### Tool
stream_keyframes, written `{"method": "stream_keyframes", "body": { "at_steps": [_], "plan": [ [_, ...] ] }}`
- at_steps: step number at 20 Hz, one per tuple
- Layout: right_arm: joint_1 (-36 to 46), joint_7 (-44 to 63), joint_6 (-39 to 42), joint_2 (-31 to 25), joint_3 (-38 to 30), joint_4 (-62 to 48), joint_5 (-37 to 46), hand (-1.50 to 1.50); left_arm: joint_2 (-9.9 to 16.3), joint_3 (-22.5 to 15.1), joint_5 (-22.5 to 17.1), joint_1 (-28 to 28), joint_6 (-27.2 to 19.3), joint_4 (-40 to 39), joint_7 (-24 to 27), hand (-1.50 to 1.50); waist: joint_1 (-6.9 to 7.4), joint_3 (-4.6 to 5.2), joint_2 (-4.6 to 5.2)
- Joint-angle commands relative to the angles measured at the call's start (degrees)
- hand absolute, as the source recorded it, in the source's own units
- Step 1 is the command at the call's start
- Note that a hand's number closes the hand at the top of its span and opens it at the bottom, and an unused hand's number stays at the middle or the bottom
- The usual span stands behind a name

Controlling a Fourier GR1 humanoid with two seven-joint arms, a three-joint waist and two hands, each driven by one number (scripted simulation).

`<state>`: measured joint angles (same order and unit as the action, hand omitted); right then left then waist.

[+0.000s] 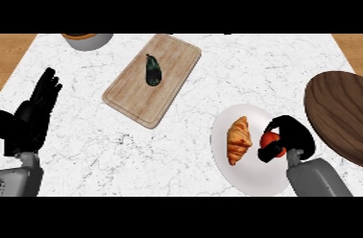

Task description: Pick the tomato from the plate and place it in the bowl

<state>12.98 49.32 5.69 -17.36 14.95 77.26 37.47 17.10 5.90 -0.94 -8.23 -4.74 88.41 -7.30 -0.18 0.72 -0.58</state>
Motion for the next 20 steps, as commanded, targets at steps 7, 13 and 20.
{"method": "stream_keyframes", "body": {
  "at_steps": [7, 13, 20],
  "plan": [
    [-7.6, -39.0, 9.2, -15.1, 22.5, 17.3, 4.4, 1.5, 0.2, 0.6, -0.2, 1.3, 0.1, -0.2, -0.4, 0.0, -0.98, -0.75, -0.71],
    [-17.1, -53.4, -0.8, -32.8, 13.1, 33.2, 3.8, 1.5, -1.2, -0.4, 1.1, 2.1, -1.8, 2.7, -1.8, 0.0, -2.87, -0.75, -0.33],
    [-23.6, -59.2, -11.3, -34.9, -10.0, 41.4, -12.8, 1.5, -0.2, 2.7, -0.7, 5.4, -0.5, 1.1, 1.5, 0.0, -4.36, -0.75, -0.34]
  ]
}}
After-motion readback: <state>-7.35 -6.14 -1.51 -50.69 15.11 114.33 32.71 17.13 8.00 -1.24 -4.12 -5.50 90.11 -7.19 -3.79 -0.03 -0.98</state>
